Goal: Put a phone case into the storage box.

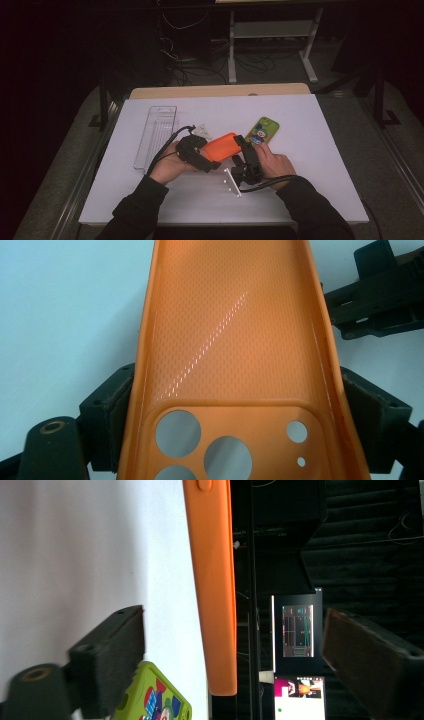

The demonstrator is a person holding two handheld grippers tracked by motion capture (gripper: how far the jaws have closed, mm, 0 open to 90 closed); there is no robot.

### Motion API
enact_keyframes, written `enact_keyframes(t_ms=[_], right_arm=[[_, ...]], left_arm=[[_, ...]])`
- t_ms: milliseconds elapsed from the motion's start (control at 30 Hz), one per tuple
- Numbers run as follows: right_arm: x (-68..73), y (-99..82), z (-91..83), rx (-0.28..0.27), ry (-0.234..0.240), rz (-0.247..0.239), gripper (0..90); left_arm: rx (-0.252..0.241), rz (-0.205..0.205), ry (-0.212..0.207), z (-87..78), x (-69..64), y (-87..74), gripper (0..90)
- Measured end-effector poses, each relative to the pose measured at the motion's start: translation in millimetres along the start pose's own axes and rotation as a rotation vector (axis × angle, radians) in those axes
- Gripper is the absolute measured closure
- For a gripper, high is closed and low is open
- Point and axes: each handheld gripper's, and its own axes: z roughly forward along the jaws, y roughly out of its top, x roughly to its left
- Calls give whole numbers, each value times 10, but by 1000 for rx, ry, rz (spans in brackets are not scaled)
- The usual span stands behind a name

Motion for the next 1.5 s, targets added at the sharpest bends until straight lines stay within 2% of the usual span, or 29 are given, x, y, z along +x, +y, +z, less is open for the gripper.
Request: enact_keyframes(t_ms=[33,67,100,133,200,267,300,333,400,467,567,600,633,667,1000,1167,1467,1500], right_arm=[[0,0,0,0,0,0,132],[1,4,-4,0,-5,-3,144],[0,6,-6,3,-5,-3,179],[-1,6,-7,4,-6,-5,209],[-6,6,-15,2,0,-7,282],[2,20,-33,-17,-1,-8,368],[2,20,-33,-17,-1,-8,368],[7,36,-44,-33,3,-15,431],[13,44,-51,-33,8,-4,451],[16,54,-59,-48,12,-11,514],[17,54,-62,-56,7,-15,561],[26,58,-65,-56,12,2,574],[19,58,-65,-62,11,-14,595],[21,62,-70,-67,14,-15,632],[31,66,-75,-73,37,-21,756],[37,71,-80,-65,58,-29,768],[42,77,-97,-67,42,-38,782],[40,77,-97,-65,41,-38,782]], left_arm=[[10,10,3,-8,1,4,157],[0,2,2,-3,-10,5,157],[-7,-4,3,1,-19,7,157],[7,15,2,-10,-9,10,157],[3,17,-2,-8,-10,10,157],[5,21,1,-8,-9,9,157],[6,22,0,-6,-8,8,157],[5,21,2,-5,-10,8,157],[5,22,2,-5,-10,7,157],[5,24,2,-7,-10,7,157],[4,22,0,-6,-13,7,157],[3,27,1,-4,-9,8,157],[3,31,4,-3,-10,9,157],[-6,6,-5,8,-31,6,157],[-2,22,-7,-7,-11,11,157],[6,24,-7,-6,-10,9,156],[-24,35,-11,-30,-12,-1,135],[-31,47,-7,-35,-6,-1,124]])
